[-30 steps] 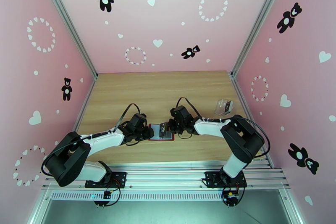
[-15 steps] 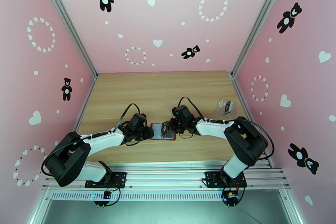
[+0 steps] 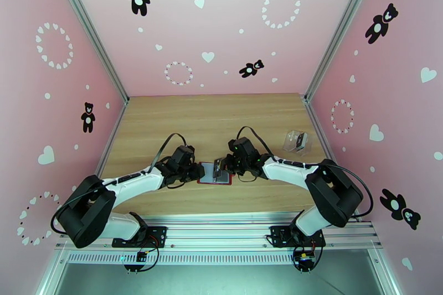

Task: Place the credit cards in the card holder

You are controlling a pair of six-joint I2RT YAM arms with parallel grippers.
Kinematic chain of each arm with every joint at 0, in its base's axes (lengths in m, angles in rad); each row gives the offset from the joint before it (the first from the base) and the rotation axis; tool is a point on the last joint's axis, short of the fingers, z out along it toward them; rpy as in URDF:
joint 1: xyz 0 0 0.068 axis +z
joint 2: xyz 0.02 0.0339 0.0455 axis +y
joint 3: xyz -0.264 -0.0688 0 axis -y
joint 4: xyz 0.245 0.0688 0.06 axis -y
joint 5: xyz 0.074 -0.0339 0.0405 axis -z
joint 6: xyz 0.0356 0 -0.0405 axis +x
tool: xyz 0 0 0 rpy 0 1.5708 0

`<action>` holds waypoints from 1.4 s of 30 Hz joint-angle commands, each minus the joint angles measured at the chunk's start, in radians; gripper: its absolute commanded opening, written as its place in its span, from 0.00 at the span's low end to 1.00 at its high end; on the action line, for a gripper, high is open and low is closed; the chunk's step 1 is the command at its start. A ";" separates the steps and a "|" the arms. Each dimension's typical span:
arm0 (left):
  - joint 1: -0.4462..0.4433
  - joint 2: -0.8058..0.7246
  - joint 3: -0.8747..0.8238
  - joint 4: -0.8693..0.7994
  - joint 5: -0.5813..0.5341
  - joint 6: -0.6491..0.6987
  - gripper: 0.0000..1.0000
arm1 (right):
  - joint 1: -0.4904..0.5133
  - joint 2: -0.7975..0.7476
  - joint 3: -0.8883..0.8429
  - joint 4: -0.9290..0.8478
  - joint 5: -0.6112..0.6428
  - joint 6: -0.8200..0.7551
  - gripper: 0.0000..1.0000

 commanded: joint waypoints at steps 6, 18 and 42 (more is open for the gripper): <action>-0.013 0.066 0.020 0.000 -0.002 0.018 0.31 | -0.004 0.051 0.005 -0.007 0.009 -0.012 0.00; -0.013 0.097 0.008 0.015 -0.002 0.013 0.31 | -0.007 0.086 -0.001 0.028 -0.008 -0.002 0.00; -0.013 0.092 -0.005 0.021 -0.004 0.011 0.31 | 0.002 0.088 -0.045 0.069 -0.038 0.032 0.00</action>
